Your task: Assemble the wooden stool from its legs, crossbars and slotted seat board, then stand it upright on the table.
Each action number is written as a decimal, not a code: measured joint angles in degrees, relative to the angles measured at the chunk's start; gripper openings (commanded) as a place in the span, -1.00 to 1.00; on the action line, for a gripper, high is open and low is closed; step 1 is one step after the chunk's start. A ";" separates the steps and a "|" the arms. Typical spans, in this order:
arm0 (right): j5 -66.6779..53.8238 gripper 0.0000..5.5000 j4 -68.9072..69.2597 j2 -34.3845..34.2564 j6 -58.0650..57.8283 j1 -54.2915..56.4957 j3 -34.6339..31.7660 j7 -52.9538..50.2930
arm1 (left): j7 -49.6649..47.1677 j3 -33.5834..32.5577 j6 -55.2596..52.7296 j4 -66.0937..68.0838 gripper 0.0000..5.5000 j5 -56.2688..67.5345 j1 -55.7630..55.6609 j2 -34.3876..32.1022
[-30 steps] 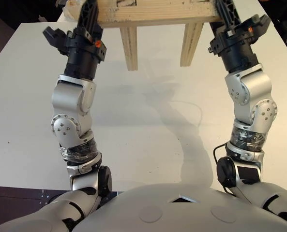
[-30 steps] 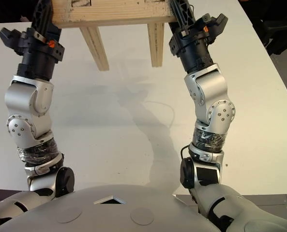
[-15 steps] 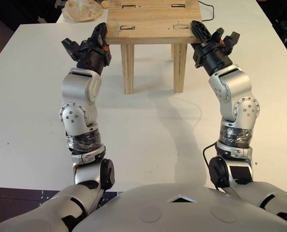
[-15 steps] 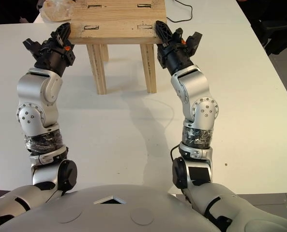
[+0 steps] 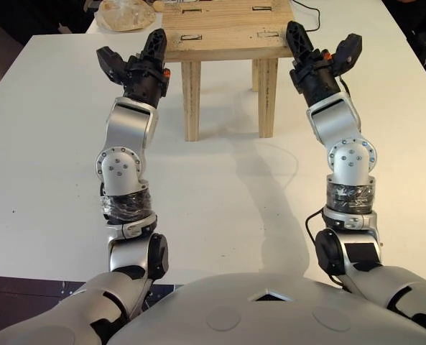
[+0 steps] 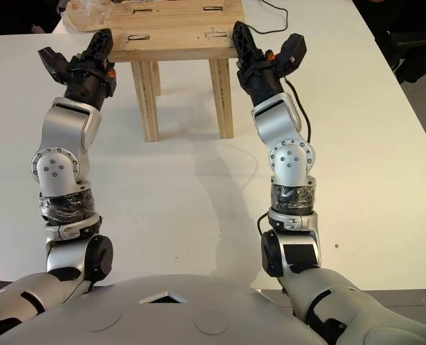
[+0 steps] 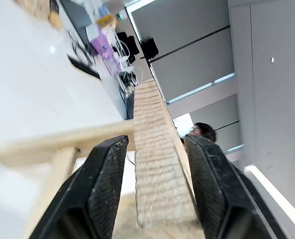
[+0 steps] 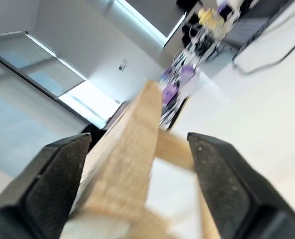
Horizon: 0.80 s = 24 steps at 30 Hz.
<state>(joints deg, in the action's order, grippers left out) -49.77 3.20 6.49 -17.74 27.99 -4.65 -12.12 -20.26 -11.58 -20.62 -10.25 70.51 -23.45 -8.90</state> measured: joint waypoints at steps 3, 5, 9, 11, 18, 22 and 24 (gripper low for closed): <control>12.25 0.65 -2.84 4.18 5.34 0.56 -1.02 0.39 | 4.33 -0.37 0.36 -0.21 -0.26 -11.89 3.49 -6.85; 18.89 0.65 -4.22 5.52 7.98 0.88 -1.26 0.32 | 7.53 -0.08 1.58 -0.75 -0.26 -18.68 5.02 -9.67; 33.37 0.65 -6.22 8.22 11.72 0.84 2.17 -1.61 | 8.47 1.39 8.30 -1.05 -0.26 -36.68 5.00 -14.38; 39.94 0.65 -8.96 8.84 13.61 0.43 4.14 -3.25 | 6.46 2.81 12.05 0.84 -0.26 -45.15 5.54 -14.74; 51.37 0.65 -23.68 2.14 18.02 -10.29 8.82 -7.74 | -1.80 11.67 20.54 15.31 -0.26 -65.08 21.70 -1.07; 54.24 0.65 -24.13 0.41 21.83 -10.12 8.69 -8.55 | -1.29 10.56 23.99 17.68 -0.26 -65.96 18.81 1.65; 54.83 0.66 -25.76 -0.23 23.29 -9.78 8.51 -9.09 | -0.16 9.47 24.77 20.64 -0.35 -65.90 16.58 2.03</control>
<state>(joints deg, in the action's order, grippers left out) 5.06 -22.55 6.25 5.55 18.20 3.86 -21.20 -20.42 -2.11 4.16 10.39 4.61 -6.87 -6.88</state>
